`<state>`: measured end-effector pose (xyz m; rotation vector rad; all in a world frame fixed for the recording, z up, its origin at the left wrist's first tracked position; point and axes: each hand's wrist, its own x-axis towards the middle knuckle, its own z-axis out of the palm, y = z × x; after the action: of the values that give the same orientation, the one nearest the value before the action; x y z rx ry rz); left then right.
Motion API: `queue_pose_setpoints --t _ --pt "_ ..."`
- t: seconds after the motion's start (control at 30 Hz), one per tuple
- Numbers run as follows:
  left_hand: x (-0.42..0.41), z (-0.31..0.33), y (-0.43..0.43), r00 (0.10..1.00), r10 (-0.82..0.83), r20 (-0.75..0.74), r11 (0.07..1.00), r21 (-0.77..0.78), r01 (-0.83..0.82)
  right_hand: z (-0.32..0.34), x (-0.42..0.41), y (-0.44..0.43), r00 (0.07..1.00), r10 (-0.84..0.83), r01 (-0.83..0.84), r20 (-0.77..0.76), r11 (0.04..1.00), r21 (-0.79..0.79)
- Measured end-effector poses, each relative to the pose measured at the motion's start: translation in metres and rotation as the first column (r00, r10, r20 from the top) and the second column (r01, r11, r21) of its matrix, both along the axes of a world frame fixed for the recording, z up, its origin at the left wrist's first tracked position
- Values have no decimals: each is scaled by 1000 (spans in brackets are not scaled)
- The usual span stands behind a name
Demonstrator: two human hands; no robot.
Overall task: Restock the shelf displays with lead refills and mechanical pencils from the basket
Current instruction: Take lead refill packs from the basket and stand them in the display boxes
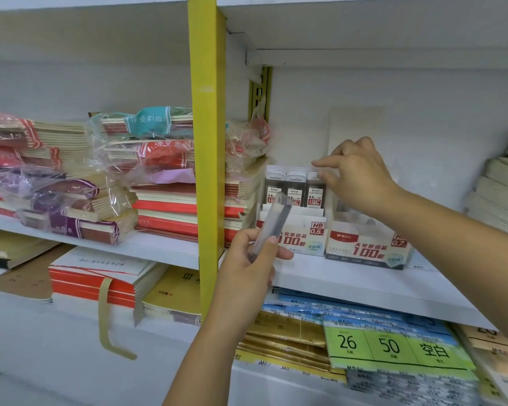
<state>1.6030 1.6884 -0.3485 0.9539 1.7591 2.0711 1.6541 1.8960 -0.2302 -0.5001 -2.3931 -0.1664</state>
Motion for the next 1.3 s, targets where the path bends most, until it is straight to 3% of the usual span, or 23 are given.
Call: queue_pose_setpoints --t 0.07,0.13,0.27,0.37,0.53,0.67,0.8,0.9,1.07,1.13,1.2,1.3 --pt "1 1 -2 1000 -22 -10 1000 0 22 -1 11 -11 990 98 -103 -97 994 -47" --pt "4 4 -3 998 -51 -21 999 11 51 -6 27 -28 952 229 -269 -203 941 -203" --pt "10 6 -4 993 -95 -66 995 19 97 -24 52 -64 868 448 -486 -215 676 -554" --pt "13 4 -5 994 -81 -70 996 18 83 -39 61 -70 842 467 -514 -271 542 -664" --pt "13 0 -7 971 -193 139 979 87 182 -60 78 -66 832 411 -528 -374 376 -762" --pt "13 -4 -5 888 -331 319 927 283 244 -70 87 -65 828 366 -553 -426 400 -731" --pt "14 -6 0 913 -268 307 947 257 191 -72 91 -66 851 335 -519 -405 416 -747" --pt "16 -4 1 935 -247 256 957 215 194 -70 91 -66 903 341 -419 -262 558 -717" --pt "16 8 2 982 -151 110 976 176 130 -56 84 -74 910 412 -364 -35 758 -542" --pt "15 11 4 998 -67 9 988 137 65 -47 80 -74 900 436 -375 2 777 -506" --pt "10 9 7 976 100 -194 994 52 -91 -34 76 -70 892 448 -412 -56 757 -507" --pt "0 6 10 773 263 -577 935 -43 -351 -8 65 -58 866 393 -501 -310 698 -513"
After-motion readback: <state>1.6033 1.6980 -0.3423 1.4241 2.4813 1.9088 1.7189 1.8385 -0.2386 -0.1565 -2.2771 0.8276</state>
